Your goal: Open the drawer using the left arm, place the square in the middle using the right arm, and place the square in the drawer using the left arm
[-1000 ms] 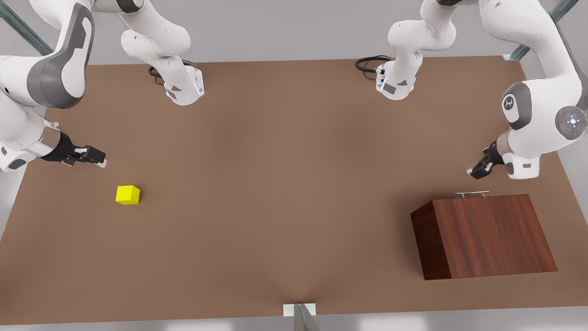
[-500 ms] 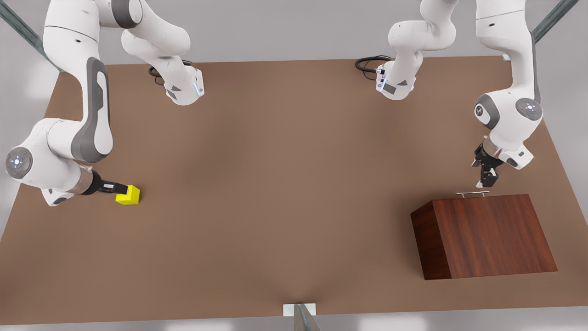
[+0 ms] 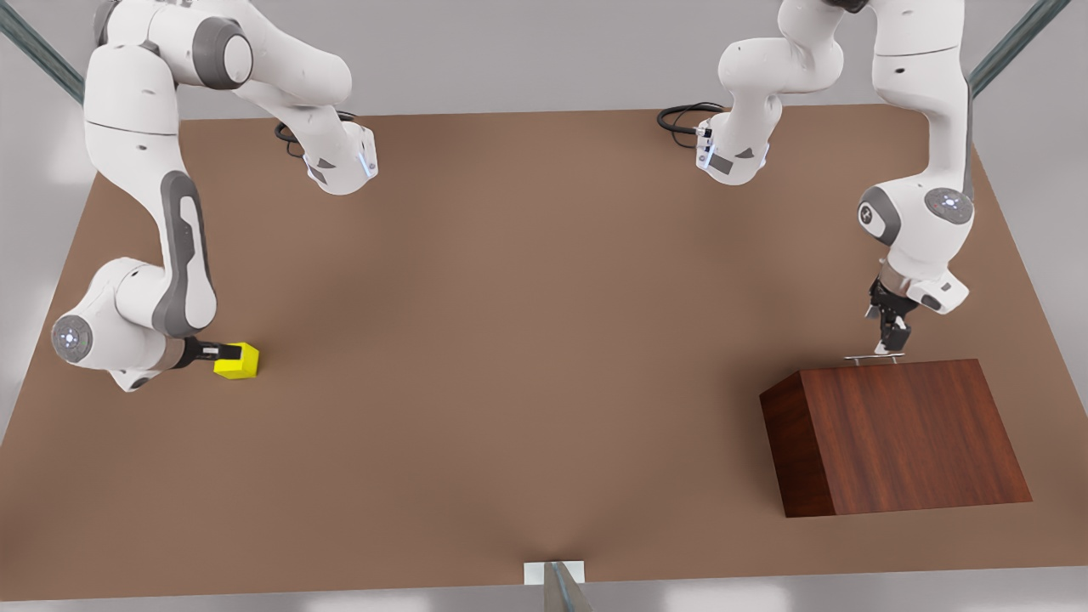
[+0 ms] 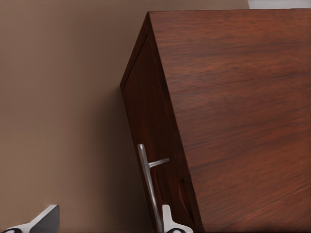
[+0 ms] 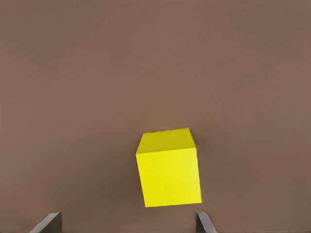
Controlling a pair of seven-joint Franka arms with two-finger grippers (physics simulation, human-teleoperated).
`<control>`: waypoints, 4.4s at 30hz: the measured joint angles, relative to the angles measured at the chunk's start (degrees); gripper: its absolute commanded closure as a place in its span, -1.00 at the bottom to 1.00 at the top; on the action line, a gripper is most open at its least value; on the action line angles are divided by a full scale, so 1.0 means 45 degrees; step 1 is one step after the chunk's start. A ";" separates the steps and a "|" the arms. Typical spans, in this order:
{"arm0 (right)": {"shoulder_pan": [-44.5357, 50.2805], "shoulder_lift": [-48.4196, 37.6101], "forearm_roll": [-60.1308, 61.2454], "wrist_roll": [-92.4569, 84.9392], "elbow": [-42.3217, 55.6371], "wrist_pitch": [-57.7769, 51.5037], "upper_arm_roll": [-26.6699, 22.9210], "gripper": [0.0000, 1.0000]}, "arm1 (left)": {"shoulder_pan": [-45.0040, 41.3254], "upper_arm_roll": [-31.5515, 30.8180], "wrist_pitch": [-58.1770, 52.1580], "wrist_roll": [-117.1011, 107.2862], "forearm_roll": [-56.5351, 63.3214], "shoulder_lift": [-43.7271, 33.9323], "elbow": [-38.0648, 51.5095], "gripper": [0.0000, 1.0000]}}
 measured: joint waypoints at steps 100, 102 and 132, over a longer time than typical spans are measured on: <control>1.2813 0.9110 -0.1663 0.6350 1.3521 -0.3123 0.2345 -0.11 | 0.0202 0.0497 -0.6337 -0.0449 0.0598 -0.1193 0.0039 -1.00; 1.2812 0.9133 -0.1657 0.6373 1.3520 -0.3075 0.2354 -0.15 | 0.0291 0.0507 -0.6427 -0.0443 0.0610 -0.1192 0.0040 -1.00; 1.2047 0.6433 -0.1801 0.8273 1.4061 -0.3447 0.3509 -1.00 | 0.0386 0.0455 -0.7830 -0.0480 0.0597 -0.1711 -0.0040 -1.00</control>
